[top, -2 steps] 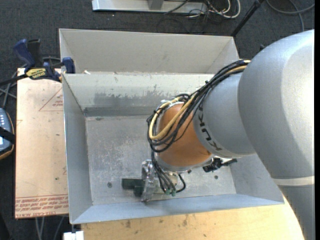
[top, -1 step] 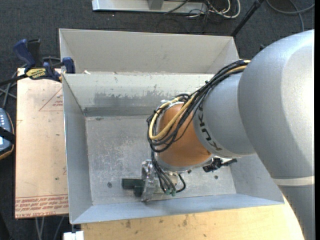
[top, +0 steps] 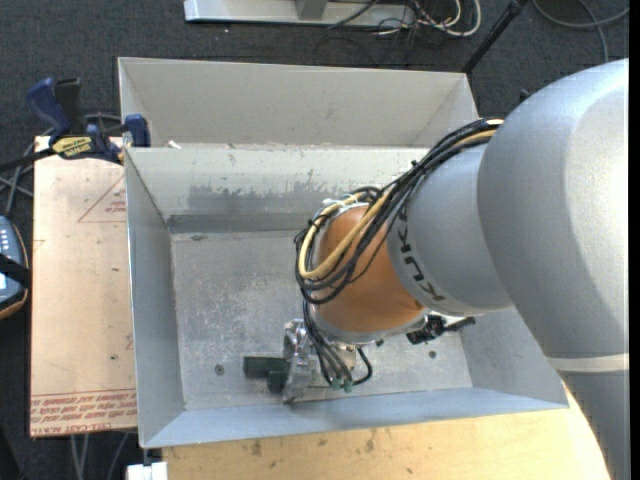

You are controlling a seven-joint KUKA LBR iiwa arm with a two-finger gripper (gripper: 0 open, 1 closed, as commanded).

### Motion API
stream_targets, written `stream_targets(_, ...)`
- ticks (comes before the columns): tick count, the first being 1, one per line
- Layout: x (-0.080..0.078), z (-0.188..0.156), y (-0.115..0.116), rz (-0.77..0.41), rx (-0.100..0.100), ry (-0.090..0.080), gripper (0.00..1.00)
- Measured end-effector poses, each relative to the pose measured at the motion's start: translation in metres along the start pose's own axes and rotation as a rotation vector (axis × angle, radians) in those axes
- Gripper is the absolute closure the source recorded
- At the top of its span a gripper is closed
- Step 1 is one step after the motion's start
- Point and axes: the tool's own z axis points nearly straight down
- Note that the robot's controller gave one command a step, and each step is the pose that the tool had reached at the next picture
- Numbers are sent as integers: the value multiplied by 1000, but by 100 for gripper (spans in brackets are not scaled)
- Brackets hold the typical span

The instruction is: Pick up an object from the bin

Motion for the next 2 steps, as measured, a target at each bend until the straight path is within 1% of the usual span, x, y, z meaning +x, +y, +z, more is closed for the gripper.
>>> stream_targets(1,1,-11,0,0,2,4,100)
stream_targets(2,1,-28,0,0,0,0,100)
